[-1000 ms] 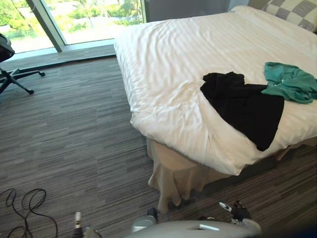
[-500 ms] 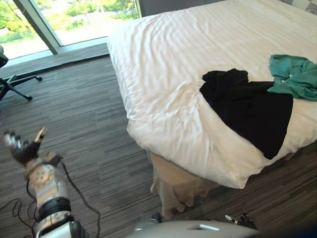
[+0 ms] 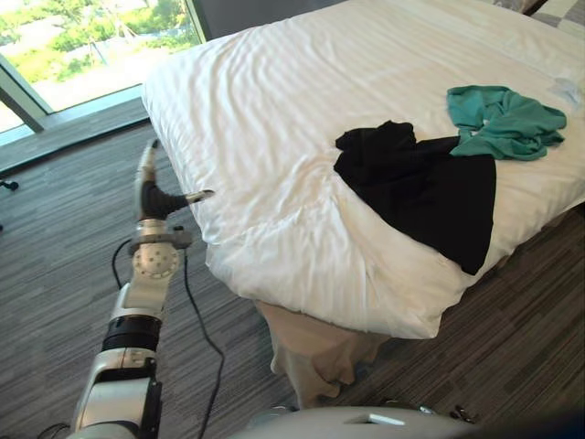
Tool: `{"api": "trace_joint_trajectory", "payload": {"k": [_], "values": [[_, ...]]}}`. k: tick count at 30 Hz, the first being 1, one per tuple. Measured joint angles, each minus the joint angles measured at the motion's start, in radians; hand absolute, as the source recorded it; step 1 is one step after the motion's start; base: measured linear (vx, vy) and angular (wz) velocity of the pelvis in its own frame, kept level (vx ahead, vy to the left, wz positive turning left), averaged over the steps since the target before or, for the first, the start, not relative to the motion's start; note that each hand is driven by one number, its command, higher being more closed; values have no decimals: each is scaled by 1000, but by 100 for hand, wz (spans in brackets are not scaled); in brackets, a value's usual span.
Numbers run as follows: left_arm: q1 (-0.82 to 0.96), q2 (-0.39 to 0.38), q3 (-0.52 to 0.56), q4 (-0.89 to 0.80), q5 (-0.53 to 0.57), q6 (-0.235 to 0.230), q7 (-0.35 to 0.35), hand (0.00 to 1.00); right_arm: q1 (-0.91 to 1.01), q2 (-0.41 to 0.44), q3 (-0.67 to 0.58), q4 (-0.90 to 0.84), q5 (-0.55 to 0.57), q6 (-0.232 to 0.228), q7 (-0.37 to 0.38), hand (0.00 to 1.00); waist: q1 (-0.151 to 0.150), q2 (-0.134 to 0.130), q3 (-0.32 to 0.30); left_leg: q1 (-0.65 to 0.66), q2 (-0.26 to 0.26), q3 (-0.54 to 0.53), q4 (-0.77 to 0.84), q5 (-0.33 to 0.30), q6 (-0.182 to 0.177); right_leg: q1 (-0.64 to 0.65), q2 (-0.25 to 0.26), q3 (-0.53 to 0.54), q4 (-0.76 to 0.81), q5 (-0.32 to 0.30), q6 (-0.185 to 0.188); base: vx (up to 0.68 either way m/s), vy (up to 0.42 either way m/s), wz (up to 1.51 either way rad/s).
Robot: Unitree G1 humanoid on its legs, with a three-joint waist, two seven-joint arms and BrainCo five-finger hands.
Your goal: Tidy the bed and pick cloth on bed and put in laundry
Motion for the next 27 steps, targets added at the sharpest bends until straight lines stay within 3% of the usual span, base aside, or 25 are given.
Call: {"api": "trace_joint_trajectory", "payload": {"k": [4, 7, 12, 15, 21, 22, 27], "values": [[-24, 2, -79, 2, 82, 51, -37, 0, -1, -2, 0, -23, -6, 8, 13, 0, -6, 10, 0, -18, 4, 28, 22, -10, 0, -39, 1, 36, 22, 0, 0, -67, -17, -22], [-48, 2, -120, 12, 85, 80, -56, 0, -2, -5, 0, -26, -6, 11, 18, 0, -11, 12, 0, -28, 5, 40, 22, -10, 0, -58, 2, 48, 24, 0, 0, -90, -22, -16], [-112, 2, -196, 82, 124, 127, -69, 0, -16, -24, 1, -43, -6, 31, 19, 0, -39, 39, 17, -90, 4, 53, 25, -7, 4, -142, 2, 62, 47, 0, 0, -113, -22, -12], [-156, 1, -229, 137, 166, 155, -69, 0, -48, -44, 5, -43, -5, 47, 24, 0, -57, 51, 47, -130, 4, 68, 22, 10, 8, -207, 1, 80, 82, 0, 0, -133, -22, -12], [-225, -9, -259, 166, 183, 199, -68, 0, -94, -45, 29, -89, 7, 52, 34, 0, -65, 45, 112, -197, 10, 83, 11, 48, 5, -314, -1, 96, 148, -7, -11, -110, -39, -3], [-232, -16, -262, 170, 183, 211, -69, 100, -96, -45, 38, -105, 15, 52, 35, 0, -63, 40, 122, -201, 11, 87, 5, 55, 3, -327, -2, 100, 159, -8, -13, -55, -22, -4], [-270, -79, -262, 228, 181, 282, -119, 100, -97, -44, 51, -162, 16, 51, 36, 0, -56, 28, 132, -229, 10, 116, 12, 59, 2, -378, -9, 118, 202, -12, -19, -7, -1, -4]]}}
